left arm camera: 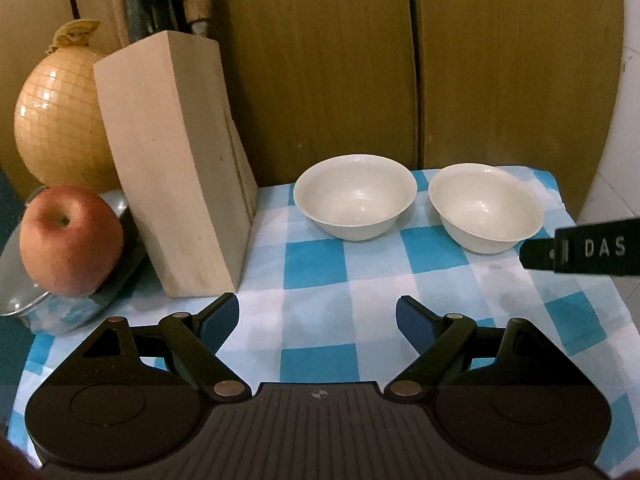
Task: Organize plates and bowls
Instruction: 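Move the right gripper back toward the two remaining white bowls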
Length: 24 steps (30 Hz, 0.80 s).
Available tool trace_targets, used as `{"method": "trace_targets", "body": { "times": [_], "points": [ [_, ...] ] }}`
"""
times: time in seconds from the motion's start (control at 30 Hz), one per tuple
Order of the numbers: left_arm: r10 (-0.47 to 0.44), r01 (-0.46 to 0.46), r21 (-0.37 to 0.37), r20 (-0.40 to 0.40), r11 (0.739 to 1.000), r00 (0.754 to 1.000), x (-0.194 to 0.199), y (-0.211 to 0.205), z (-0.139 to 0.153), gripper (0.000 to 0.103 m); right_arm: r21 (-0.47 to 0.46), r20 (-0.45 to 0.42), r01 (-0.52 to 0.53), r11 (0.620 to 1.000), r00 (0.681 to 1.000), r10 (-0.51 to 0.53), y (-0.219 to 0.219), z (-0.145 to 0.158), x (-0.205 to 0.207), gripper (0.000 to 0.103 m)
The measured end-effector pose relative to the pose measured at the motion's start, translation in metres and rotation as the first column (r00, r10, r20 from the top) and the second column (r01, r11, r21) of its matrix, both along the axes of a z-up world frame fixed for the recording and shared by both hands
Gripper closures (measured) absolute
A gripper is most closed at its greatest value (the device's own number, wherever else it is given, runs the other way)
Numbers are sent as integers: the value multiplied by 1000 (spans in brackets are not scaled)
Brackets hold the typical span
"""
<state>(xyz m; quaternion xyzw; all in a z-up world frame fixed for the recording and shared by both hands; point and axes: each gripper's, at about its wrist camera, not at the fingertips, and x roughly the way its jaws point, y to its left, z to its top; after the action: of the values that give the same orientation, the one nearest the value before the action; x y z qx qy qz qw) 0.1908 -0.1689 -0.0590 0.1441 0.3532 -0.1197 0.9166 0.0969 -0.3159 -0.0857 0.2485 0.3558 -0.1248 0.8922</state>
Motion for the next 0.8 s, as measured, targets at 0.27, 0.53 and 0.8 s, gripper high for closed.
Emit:
{"method": "trace_targets", "body": {
  "times": [0.27,0.53,0.8],
  "points": [
    [-8,8,-6,-27,1000,1000,12,-7,-9,13,-3,-29,39,999,999,-39,-16,-11,12,68],
    [-19,18,-9,-45,1000,999,22,-11,-16,13,59,-48,103,993,994,-100,-39,-25,25,63],
    [-33,31,-27,-57,999,998,27,-13,-18,13,198,-7,113,974,993,-114,-49,-27,30,63]
  ]
}}
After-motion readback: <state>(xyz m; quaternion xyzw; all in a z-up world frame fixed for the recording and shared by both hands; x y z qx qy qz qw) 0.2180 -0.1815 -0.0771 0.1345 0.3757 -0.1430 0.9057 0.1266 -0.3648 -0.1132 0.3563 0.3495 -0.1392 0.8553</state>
